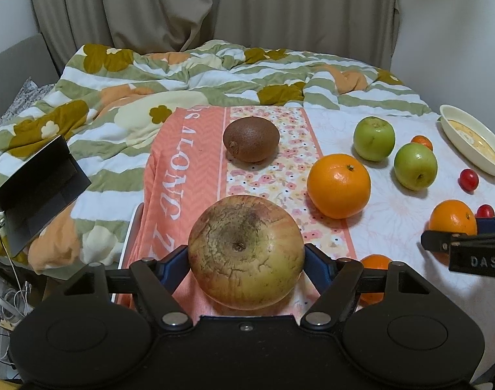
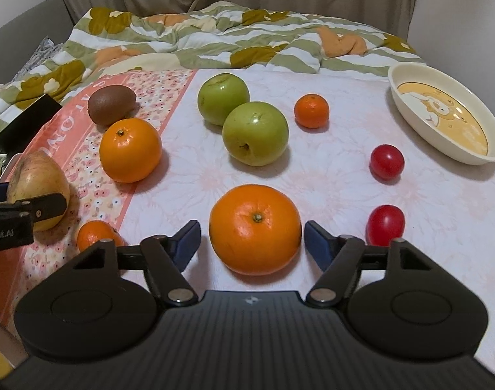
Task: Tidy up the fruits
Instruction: 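Grasp the large yellowish apple with the left tool while the right tool grasps the big orange, then carry the apple and orange to the white bowl with both tools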
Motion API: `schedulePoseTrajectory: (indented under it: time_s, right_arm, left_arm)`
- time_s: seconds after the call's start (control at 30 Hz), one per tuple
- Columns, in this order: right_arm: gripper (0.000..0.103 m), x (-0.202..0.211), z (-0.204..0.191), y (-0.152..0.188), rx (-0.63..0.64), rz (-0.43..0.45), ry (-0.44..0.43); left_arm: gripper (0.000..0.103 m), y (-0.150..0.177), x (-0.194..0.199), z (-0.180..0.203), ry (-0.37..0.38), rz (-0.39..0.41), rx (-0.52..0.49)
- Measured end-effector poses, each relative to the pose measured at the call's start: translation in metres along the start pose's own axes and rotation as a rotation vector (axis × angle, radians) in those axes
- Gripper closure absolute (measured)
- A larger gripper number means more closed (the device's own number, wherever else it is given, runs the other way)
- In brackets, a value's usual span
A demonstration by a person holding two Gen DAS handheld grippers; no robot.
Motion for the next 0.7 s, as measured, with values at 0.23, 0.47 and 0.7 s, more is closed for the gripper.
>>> schedulePoseTrajectory:
  time_s: [0.23, 0.47, 0.7]
  right_arm:
    - [0.028, 0.002, -0.001, 0.000, -0.007, 0.006, 0.032]
    - [0.029, 0.024, -0.001, 0.000, -0.029, 0.042, 0.035]
    - [0.029, 0.062, 0.011, -0.001, -0.050, 0.086, 0.029]
  left_arm:
    - [0.025, 0.007, 0.007, -0.005, 0.009, 0.003, -0.006]
    - [0.025, 0.007, 0.025, -0.005, 0.019, 0.034, -0.022]
    - [0.025, -0.004, 0.059, 0.009, 0.029, 0.082, -0.054]
Point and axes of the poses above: each gripper's, at about its wrist camera, not at the fingertips, and x roughly against the way its jaws point, z to its right, y to its underside, the point moved 3 cm from there along -x, roughly the way its jaws point, and after that the axes turned 3 degrees about -z, right-handed, at the moved point
